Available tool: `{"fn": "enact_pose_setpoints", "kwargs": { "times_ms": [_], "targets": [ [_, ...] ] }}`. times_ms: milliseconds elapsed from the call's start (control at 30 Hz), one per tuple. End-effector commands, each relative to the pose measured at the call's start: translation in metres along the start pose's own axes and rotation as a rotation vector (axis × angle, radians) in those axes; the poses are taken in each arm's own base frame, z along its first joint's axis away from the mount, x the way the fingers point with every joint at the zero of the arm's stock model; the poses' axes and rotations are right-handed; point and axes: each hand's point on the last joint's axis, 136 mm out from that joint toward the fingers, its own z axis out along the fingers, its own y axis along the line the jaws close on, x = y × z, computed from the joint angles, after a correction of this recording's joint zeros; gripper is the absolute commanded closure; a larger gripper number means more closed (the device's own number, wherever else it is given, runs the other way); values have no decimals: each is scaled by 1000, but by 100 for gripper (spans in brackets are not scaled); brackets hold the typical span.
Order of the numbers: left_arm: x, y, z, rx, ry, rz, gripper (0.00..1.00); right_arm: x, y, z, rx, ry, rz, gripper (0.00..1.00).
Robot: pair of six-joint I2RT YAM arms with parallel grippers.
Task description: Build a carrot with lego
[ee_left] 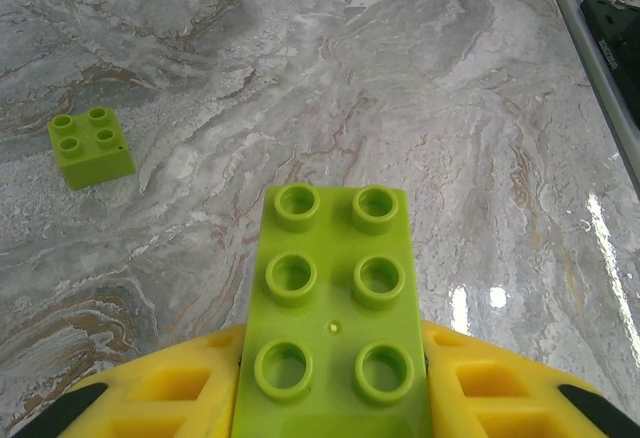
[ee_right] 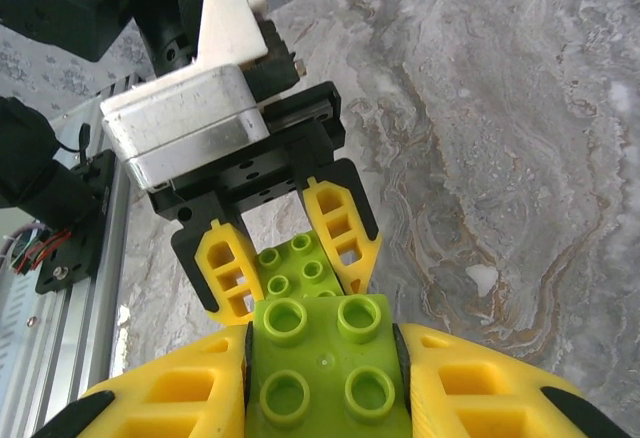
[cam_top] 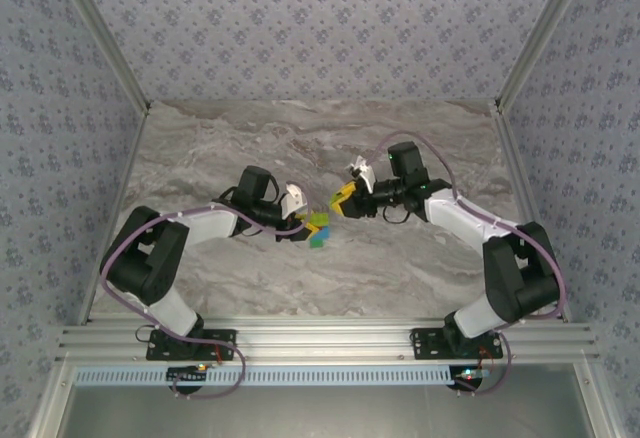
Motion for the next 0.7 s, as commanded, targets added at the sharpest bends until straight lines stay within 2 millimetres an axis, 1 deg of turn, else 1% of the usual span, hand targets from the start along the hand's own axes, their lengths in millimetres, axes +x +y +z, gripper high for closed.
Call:
{"fn": "enact_pose_setpoints", "kwargs": {
  "times_ms": [0,133,167,333,533,667],
  "targets": [
    [-11,-5,1,39,-21,33,63,3,-5,7,-10,28,-35,71],
    [-13,-6,0,40,-25,36,64,9,-11,15,-71,43,-35,70],
    [-14,-6,-1,41,-26,38,64,13,-13,19,-86,56,-28,70],
    [-12,-7,0,47,-18,35,67,21,-21,30,-94,70,-36,74],
    [-12,-7,0,53,-21,33,69,23,-20,30,-90,55,-59,74],
    [-19,-10,-4,82,-53,23,71,22,-18,29,-105,39,-58,75]
  ]
}}
